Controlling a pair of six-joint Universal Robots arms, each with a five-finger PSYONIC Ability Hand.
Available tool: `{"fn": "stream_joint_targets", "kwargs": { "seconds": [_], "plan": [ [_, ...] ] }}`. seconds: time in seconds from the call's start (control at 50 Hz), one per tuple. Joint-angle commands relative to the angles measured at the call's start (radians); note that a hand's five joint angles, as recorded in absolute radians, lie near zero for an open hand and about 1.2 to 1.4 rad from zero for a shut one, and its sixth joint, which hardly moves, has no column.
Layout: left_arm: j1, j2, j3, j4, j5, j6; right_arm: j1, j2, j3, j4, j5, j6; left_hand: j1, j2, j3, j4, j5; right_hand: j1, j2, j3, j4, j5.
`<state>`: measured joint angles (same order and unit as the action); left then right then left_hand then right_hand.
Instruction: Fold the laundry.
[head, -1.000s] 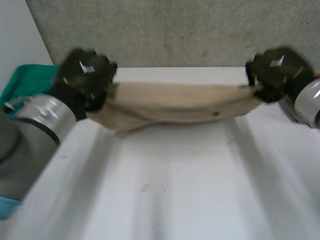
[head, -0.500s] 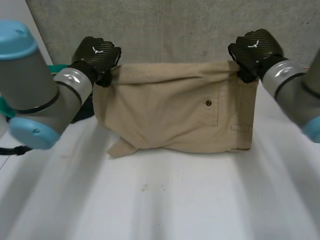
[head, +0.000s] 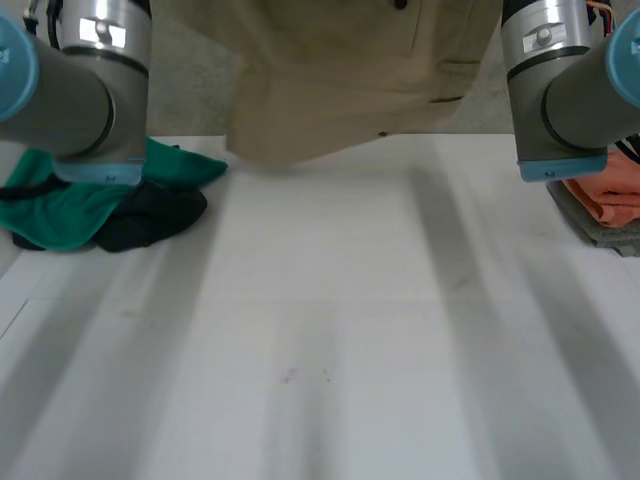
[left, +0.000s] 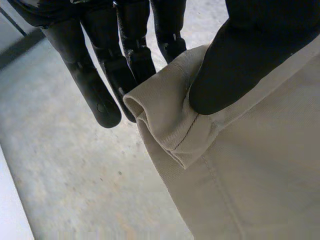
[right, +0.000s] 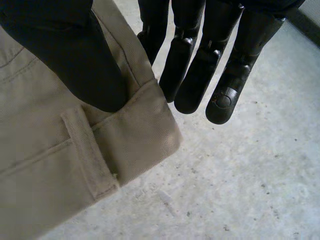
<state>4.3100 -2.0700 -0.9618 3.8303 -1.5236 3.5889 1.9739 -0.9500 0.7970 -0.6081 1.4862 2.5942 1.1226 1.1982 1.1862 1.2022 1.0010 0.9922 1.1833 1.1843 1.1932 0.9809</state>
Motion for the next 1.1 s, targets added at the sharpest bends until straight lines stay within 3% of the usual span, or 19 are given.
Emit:
{"fn": "stream_joint_targets", "kwargs": {
  "seconds": [0.02, 0.18, 0.34, 0.46, 0.54, 0.62, 0.76, 0.78, 0.8, 0.86, 1.02, 1.1],
  "plan": [
    [-0.001, 0.140, -0.325, -0.058, 0.000, -0.001, -0.001, -0.056, 0.169, 0.102, -0.040, 0.014, 0.274, 0.198, 0.210, 0.194, 0.221, 0.404, 0.213, 0.212, 0.203, 0.241],
    [-0.024, 0.206, -0.667, -0.175, -0.001, 0.010, -0.004, -0.056, 0.438, 0.304, -0.084, 0.000, 0.274, 0.198, 0.210, 0.194, 0.221, 0.404, 0.213, 0.212, 0.203, 0.241],
    [-0.122, 0.235, -0.851, -0.316, -0.026, 0.042, -0.015, -0.073, 0.631, 0.433, -0.083, -0.002, 0.274, 0.198, 0.210, 0.194, 0.221, 0.404, 0.213, 0.212, 0.203, 0.241],
    [-0.134, 0.410, -0.925, -0.547, -0.137, 0.065, -0.015, -0.246, 0.780, 0.585, -0.101, -0.005, 0.274, 0.198, 0.210, 0.194, 0.221, 0.404, 0.213, 0.212, 0.203, 0.241],
    [-0.148, 0.501, -0.966, -0.676, -0.156, 0.053, -0.017, -0.323, 0.850, 0.655, -0.113, -0.019, 0.274, 0.198, 0.210, 0.194, 0.221, 0.404, 0.213, 0.212, 0.203, 0.241],
    [-0.167, 0.539, -1.006, -0.767, -0.155, 0.050, -0.020, -0.374, 0.919, 0.715, -0.121, -0.091, 0.274, 0.198, 0.210, 0.194, 0.221, 0.404, 0.213, 0.212, 0.203, 0.241],
    [-0.188, 0.534, -1.042, -0.798, -0.152, 0.051, -0.073, -0.424, 1.022, 0.774, -0.116, -0.272, 0.274, 0.198, 0.210, 0.194, 0.221, 0.404, 0.213, 0.212, 0.203, 0.241],
    [-0.190, 0.533, -1.042, -0.796, -0.150, 0.053, -0.075, -0.426, 1.025, 0.772, -0.119, -0.276, 0.167, 0.091, 0.103, 0.087, 0.114, 0.404, 0.213, 0.212, 0.203, 0.241],
    [-0.193, 0.527, -1.036, -0.795, -0.151, 0.060, -0.076, -0.426, 1.027, 0.769, -0.121, -0.276, -0.195, -0.271, -0.259, -0.275, -0.248, 0.404, 0.213, 0.212, 0.203, 0.241],
    [-0.182, 0.516, -0.999, -0.776, -0.153, 0.067, -0.078, -0.424, 1.028, 0.760, -0.124, -0.267, -0.869, -0.944, -0.932, -0.948, -0.922, 0.404, 0.213, 0.212, 0.203, 0.241],
    [-0.142, 0.469, -0.832, -0.635, -0.104, 0.079, -0.070, -0.414, 1.051, 0.706, -0.124, -0.255, -0.874, -0.949, -0.937, -0.953, -0.927, 0.404, 0.213, 0.212, 0.203, 0.241],
    [-0.081, 0.352, -0.740, -0.509, 0.058, 0.160, -0.069, -0.412, 1.065, 0.668, -0.123, -0.250, -0.853, -0.929, -0.917, -0.933, -0.906, 0.404, 0.213, 0.212, 0.203, 0.241]
  ]
}}
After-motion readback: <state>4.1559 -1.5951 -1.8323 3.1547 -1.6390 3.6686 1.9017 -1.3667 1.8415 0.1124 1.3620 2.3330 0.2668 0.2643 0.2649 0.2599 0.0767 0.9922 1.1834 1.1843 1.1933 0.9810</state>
